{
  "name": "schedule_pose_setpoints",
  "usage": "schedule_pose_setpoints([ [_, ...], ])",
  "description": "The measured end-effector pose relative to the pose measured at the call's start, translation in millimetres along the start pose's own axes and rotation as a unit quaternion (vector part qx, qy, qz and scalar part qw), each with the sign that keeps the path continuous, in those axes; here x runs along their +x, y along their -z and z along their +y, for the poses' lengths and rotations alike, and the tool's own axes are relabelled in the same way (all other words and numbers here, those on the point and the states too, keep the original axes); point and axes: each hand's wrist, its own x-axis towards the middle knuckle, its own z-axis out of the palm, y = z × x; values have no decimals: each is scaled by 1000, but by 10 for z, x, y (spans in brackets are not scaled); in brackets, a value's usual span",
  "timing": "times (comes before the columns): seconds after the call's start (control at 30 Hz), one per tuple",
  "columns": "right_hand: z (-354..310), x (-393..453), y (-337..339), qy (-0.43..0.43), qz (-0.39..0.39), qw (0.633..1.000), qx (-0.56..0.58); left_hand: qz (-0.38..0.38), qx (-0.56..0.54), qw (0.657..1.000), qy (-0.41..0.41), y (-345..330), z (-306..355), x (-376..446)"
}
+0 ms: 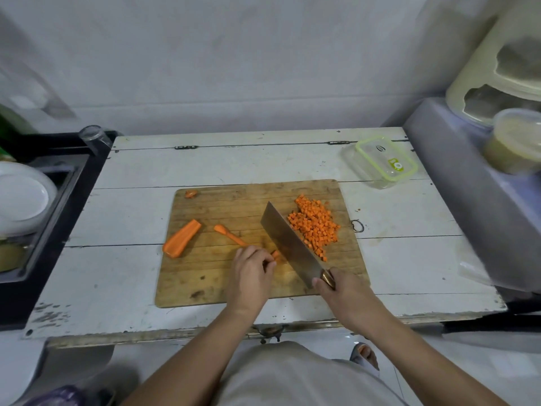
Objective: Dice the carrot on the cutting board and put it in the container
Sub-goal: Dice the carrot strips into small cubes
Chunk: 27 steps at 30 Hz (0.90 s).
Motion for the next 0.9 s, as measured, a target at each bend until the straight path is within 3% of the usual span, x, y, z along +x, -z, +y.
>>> schedule_pose_setpoints([
  [0.27, 21, -54, 49, -7, 18, 1000, 23, 25, -19, 999, 14, -45, 98, 29],
  [0.63, -79, -270, -68, -15, 5, 996, -86, 36, -24, 999, 32, -58, 83, 25],
  [0.9, -422, 146, -208, 15, 37, 996, -85, 33, -37, 998, 45, -51, 84, 35],
])
